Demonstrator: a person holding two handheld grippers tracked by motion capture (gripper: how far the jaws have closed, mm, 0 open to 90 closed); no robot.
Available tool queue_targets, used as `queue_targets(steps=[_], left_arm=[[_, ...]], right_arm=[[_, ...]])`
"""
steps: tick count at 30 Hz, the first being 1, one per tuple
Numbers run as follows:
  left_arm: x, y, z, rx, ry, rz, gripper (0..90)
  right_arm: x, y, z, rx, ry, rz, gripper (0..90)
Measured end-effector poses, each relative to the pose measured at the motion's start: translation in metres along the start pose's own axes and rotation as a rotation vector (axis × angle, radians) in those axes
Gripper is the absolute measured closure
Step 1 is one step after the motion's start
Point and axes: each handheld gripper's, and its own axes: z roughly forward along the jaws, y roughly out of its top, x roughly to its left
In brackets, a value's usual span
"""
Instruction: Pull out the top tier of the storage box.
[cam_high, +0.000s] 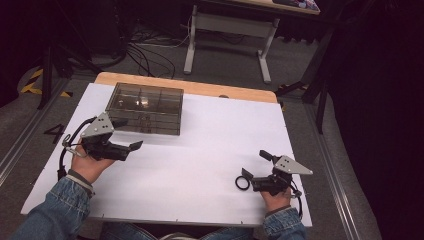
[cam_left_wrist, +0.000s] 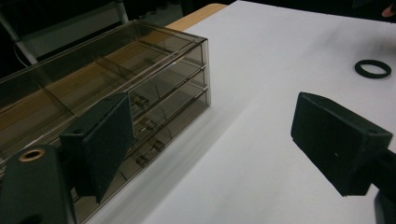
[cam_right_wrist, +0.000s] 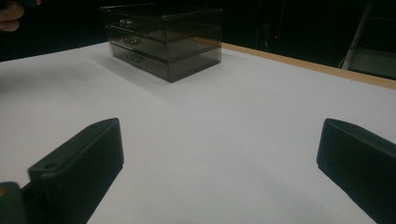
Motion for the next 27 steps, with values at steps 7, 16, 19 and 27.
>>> queue_targets(steps=[7, 16, 19, 27], left_arm=[[-0.004, 0.005, -0.002, 0.024, 0.013, 0.071, 14.6], [-0.013, 0.011, -0.004, 0.053, 0.127, 0.244, 17.3], [-0.016, 0.014, -0.004, 0.058, 0.161, 0.308, 17.3], [-0.023, 0.018, -0.002, 0.085, 0.229, 0.422, 19.6]], right_arm=[[0.000, 0.000, 0.000, 0.001, 0.002, 0.000, 1.1], [0.000, 0.000, 0.000, 0.001, 0.006, -0.003, 1.2], [0.000, 0.000, 0.000, 0.001, 0.007, -0.003, 1.1], [0.000, 0.000, 0.000, 0.000, 0.008, 0.000, 1.1]])
